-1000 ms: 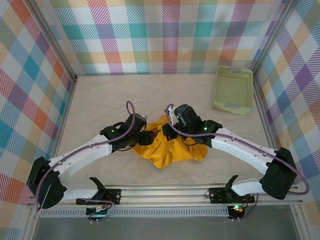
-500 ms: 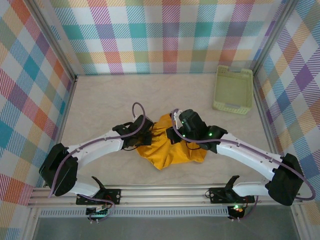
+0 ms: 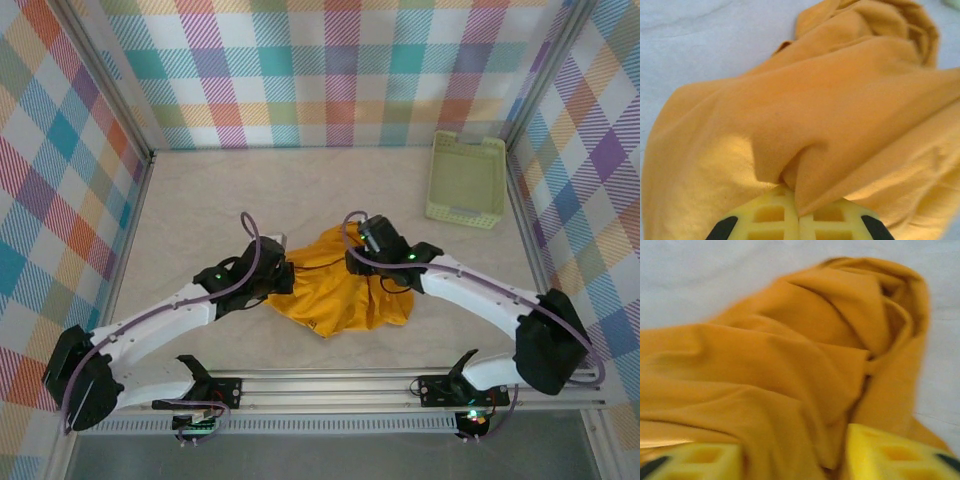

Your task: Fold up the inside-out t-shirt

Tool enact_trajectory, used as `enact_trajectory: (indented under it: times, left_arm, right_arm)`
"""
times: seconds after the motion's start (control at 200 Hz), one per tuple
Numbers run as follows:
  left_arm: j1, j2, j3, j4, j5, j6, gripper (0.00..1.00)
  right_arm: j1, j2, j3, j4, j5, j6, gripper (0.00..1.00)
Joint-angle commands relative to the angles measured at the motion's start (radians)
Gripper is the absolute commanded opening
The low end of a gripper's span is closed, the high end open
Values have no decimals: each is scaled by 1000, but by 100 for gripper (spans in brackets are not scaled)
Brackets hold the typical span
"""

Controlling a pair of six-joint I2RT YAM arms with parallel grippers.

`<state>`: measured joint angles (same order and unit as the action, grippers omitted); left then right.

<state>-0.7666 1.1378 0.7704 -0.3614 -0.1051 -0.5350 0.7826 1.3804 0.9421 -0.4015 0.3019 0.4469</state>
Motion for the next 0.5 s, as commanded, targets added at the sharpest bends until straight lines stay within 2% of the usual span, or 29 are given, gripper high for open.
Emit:
enact_trajectory:
  times: [0.0,0.115,0.27,0.375,0.495]
  left_arm:
    - [-20,-39,-24,32,64,4,0]
    - [-31,-71,-50,62,88,28,0]
    - [-33,-84,-65,73,95,44,0]
    - [-35,-97,-75,75,102,44,0]
    - [-36,-95,-69,75,104,47,0]
  right_arm:
    - [91,18,70,-153,256,-87,63]
    - [181,-34,95,-136,192,-152,62]
    - [211,-76,101,-54,-62,-141,56]
    - [210,-30,107,-17,-160,-119,52]
    - [211,57,135,-19,-198,-112,44]
